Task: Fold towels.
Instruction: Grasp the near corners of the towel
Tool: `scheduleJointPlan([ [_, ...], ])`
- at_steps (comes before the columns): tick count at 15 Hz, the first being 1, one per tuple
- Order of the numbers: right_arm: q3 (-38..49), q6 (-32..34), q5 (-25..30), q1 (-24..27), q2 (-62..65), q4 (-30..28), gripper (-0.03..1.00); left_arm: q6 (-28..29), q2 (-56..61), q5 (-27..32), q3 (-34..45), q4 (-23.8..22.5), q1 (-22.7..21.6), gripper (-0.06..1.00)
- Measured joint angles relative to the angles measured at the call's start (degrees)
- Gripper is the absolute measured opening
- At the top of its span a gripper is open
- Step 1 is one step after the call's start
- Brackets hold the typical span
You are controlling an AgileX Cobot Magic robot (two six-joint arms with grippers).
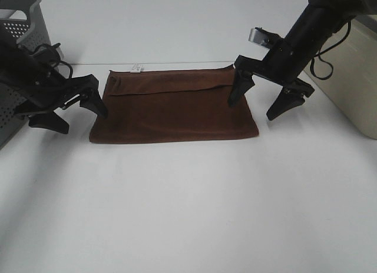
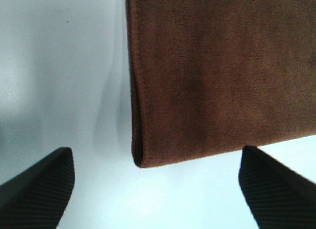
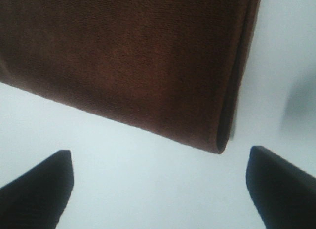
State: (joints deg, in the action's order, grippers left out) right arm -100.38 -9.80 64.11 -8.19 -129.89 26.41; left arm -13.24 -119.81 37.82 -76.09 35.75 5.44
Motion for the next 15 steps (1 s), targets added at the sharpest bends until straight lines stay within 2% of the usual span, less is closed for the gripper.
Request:
scheduleJointPlan([
  [6, 1.72, -3.04, -6.02, 0.00, -0.52, 2.23, 0.88, -0.11, -2.81, -6.02, 0.00, 0.34, 2.86, 0.84],
  [10, 1.72, -4.81, -8.65, 0.00, -3.90, 3.09, 0.84, -0.34, -6.19, -7.91, -2.41, 1.72, 3.50, 0.75],
  [13, 1.72, -7.33, -9.17, 0.00, -5.61, 9.22, 0.70, -0.86, -8.19, -5.10, -5.90, 1.89, 3.50, 0.63],
  [14, 1.72, -7.33, -9.80, 0.00, -5.90, 9.68, 0.63, -1.03, -8.54, -4.76, -5.96, 2.18, 3.50, 0.54],
  [15, 1.72, -7.33, -10.37, 0.00, -6.07, 9.63, 0.49, -1.03, -8.77, -4.47, -5.96, 2.35, 3.50, 0.43],
])
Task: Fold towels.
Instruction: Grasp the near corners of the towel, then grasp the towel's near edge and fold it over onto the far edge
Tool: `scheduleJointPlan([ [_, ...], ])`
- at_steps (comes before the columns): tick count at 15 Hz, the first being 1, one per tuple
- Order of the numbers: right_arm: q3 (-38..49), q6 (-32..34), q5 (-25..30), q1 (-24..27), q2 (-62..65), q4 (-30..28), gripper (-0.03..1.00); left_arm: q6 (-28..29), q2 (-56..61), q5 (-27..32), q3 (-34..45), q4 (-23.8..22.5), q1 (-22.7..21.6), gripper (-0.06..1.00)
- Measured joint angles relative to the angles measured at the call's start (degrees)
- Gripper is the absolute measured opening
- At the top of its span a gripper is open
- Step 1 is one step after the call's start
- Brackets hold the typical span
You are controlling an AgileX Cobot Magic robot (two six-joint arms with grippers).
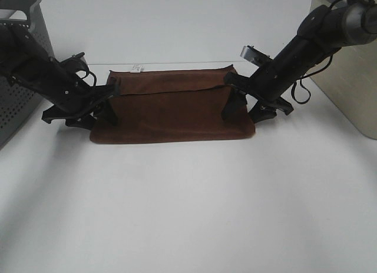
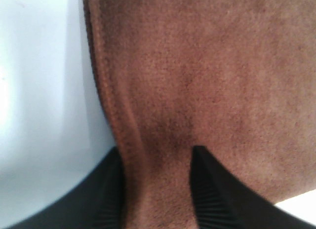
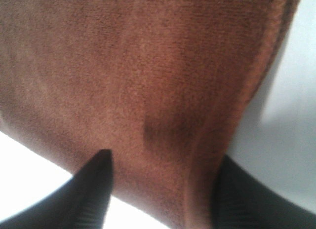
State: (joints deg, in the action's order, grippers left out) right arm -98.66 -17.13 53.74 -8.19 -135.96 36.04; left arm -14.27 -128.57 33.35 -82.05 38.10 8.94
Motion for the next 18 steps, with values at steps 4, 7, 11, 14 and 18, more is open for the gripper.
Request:
scheduleJointPlan([
  [4, 0.00, 0.63, -1.43, 0.00, -0.57, -0.92, 0.00, -0.06, -0.63, 1.60, 0.00, -0.06, 0.00, 0.01],
  [7, 0.00, 2.75, -1.38, 0.00, -0.11, -3.21, 0.00, -0.06, -0.63, 3.38, 0.00, -0.23, 0.00, 0.01],
  [11, 5.84, 6.07, 1.83, 0.00, 5.16, -8.54, 0.00, 1.32, 3.72, 5.21, 2.75, -2.92, 0.69, 0.01],
  [14, 20.23, 4.24, -3.27, 0.00, 10.94, -5.27, 0.00, 1.32, 8.42, 4.30, 11.12, -4.01, 2.29, 0.01],
  [18, 34.55, -2.18, -6.76, 0.00, 16.84, 0.29, 0.00, 1.32, 14.38, 0.29, 23.72, -4.30, 4.76, 0.01],
])
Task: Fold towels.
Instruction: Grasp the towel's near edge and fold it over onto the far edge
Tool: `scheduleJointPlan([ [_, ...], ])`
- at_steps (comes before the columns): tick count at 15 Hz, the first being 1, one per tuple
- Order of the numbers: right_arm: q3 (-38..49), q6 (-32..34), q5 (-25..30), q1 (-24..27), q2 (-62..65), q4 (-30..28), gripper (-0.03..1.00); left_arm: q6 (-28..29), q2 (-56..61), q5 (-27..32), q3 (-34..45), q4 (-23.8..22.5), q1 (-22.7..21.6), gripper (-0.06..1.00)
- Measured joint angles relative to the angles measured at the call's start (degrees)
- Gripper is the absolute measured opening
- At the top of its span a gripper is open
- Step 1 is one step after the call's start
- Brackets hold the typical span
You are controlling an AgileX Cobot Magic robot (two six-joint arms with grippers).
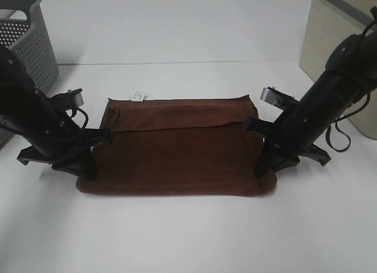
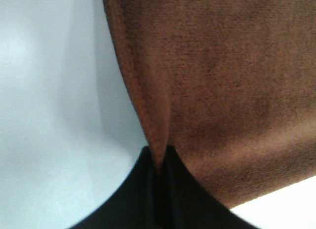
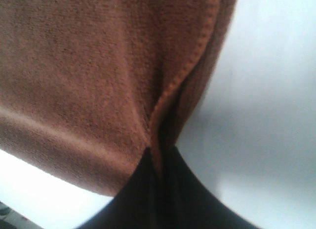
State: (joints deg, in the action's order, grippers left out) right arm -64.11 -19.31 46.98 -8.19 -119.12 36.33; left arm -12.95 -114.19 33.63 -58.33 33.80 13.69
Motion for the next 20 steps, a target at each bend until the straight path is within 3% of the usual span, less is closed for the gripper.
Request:
scheduleJointPlan([
  [6, 0.40, -4.13, -0.23, 0.00, 4.01, 1.83, 0.00, 2.12, 3.95, -1.09, -0.17, -0.23, 0.23, 0.01],
  [11, -11.12, -1.89, 0.80, 0.00, 3.32, 0.00, 0.00, 7.05, 3.72, -2.46, -9.17, -0.86, -0.17, 0.01],
  [15, -22.35, 0.92, 0.63, 0.00, 0.80, -4.13, 0.00, 7.51, -1.09, -2.46, -16.96, -0.92, -3.55, 0.01],
  [20, -31.68, 2.23, 1.09, 0.00, -9.40, -5.27, 0.00, 7.51, -8.19, -6.30, -22.40, -0.92, -3.67, 0.01],
])
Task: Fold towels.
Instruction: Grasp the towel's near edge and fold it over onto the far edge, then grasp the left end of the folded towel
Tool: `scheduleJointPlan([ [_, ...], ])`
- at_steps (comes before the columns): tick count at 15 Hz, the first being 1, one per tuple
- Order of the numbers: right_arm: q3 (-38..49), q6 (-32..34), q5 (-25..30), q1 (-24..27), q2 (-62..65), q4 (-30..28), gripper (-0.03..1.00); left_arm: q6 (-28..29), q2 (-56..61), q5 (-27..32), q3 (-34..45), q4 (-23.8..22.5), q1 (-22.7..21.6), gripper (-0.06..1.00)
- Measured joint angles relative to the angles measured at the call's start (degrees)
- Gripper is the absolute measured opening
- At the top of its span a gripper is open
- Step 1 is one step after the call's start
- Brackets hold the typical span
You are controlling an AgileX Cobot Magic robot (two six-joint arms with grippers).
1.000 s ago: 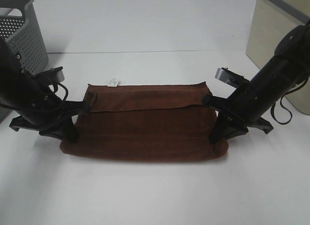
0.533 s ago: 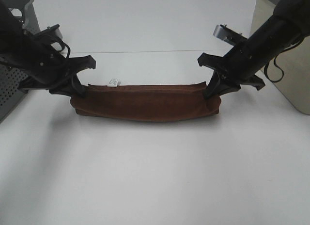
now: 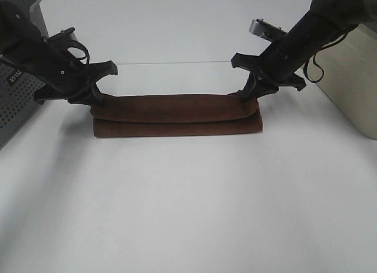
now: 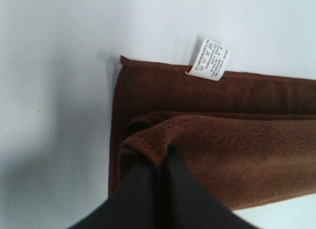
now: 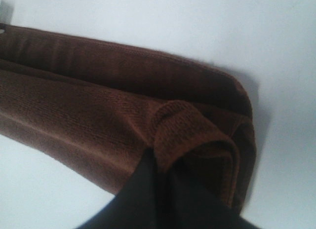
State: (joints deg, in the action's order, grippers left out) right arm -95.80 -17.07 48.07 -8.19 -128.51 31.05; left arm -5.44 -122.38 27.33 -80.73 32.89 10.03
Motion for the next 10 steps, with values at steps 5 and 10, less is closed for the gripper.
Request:
scheduleJointPlan([
  [5, -0.17, 1.60, -1.43, 0.00, -2.98, -2.01, 0.14, 0.00, -2.23, -3.55, -0.06, 0.17, 0.00, 0.25],
  [10, -0.17, 2.06, 0.17, 0.06, -1.55, -2.29, 0.85, 0.00, -2.23, -2.81, -0.06, -1.03, 0.00, 0.77],
])
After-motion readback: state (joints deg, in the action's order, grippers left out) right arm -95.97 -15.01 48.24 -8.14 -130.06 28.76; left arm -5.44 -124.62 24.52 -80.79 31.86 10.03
